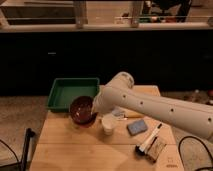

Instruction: Stack bowls into tray

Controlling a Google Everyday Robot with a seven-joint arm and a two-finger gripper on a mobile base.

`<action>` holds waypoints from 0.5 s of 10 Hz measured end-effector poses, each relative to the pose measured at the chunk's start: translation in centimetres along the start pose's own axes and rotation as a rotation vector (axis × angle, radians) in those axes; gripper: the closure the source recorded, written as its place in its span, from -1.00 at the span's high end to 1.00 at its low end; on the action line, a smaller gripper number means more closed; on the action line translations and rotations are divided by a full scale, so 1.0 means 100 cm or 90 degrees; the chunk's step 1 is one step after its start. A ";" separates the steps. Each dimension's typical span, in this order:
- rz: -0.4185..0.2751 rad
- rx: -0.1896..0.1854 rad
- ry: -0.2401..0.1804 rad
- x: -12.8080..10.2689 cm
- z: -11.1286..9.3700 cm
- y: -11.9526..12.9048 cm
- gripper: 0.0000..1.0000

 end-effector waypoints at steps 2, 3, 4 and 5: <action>-0.010 0.010 -0.002 0.030 0.003 -0.007 -0.94; -0.015 0.014 -0.003 0.043 0.005 -0.011 -0.94; -0.020 0.020 -0.005 0.057 0.008 -0.016 -0.94; -0.024 0.027 -0.007 0.067 0.010 -0.021 -0.94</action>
